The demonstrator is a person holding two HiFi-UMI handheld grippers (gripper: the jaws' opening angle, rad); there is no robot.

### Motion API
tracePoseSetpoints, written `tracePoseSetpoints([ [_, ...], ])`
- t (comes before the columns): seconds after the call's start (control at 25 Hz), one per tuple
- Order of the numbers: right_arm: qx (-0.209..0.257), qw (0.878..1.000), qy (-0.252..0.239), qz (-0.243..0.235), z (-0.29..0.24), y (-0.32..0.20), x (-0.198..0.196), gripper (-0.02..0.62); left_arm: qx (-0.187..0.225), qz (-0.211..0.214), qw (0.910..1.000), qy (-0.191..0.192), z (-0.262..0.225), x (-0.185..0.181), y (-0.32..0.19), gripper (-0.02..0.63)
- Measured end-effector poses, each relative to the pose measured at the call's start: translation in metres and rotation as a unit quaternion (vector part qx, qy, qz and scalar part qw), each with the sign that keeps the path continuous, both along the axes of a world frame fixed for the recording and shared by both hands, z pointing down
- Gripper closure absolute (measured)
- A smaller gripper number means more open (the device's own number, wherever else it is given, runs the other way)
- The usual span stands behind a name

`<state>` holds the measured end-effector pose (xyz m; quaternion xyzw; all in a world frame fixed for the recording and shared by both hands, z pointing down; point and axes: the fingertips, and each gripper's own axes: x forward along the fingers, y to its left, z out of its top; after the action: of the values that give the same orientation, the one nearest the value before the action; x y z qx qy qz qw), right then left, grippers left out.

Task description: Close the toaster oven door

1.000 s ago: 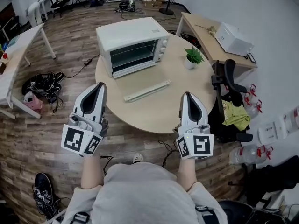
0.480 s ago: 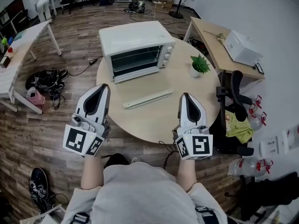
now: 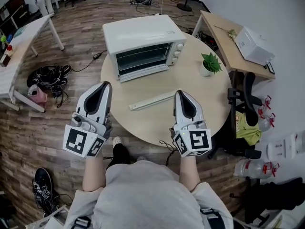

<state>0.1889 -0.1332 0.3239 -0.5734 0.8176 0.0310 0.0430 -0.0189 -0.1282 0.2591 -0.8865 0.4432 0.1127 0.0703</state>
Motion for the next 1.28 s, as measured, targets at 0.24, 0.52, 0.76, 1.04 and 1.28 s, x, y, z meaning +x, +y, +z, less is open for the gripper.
tracePoseSetpoints([
  [0.24,-0.056,0.998,0.001,-0.006,0.038,-0.032,-0.029,0.583,-0.008,0.022,0.9997,-0.002,0.003,-0.013,-0.031,0.598],
  [0.52,-0.134,0.991,-0.011,-0.009,0.096,-0.06,-0.058,0.583,-0.025,0.054,0.9982,-0.002,0.016,-0.02,-0.069,0.598],
  [0.76,-0.209,0.978,-0.01,-0.006,0.157,-0.068,-0.075,0.583,-0.053,0.074,0.9958,-0.005,0.035,-0.024,-0.096,0.598],
  [1.04,-0.283,0.959,0.001,-0.012,0.22,-0.062,-0.091,0.583,-0.073,0.088,0.9934,-0.009,0.049,-0.026,-0.115,0.598],
  [1.28,-0.334,0.942,0.007,-0.022,0.265,-0.054,-0.104,0.581,-0.083,0.096,0.9918,-0.012,0.057,-0.025,-0.128,0.598],
])
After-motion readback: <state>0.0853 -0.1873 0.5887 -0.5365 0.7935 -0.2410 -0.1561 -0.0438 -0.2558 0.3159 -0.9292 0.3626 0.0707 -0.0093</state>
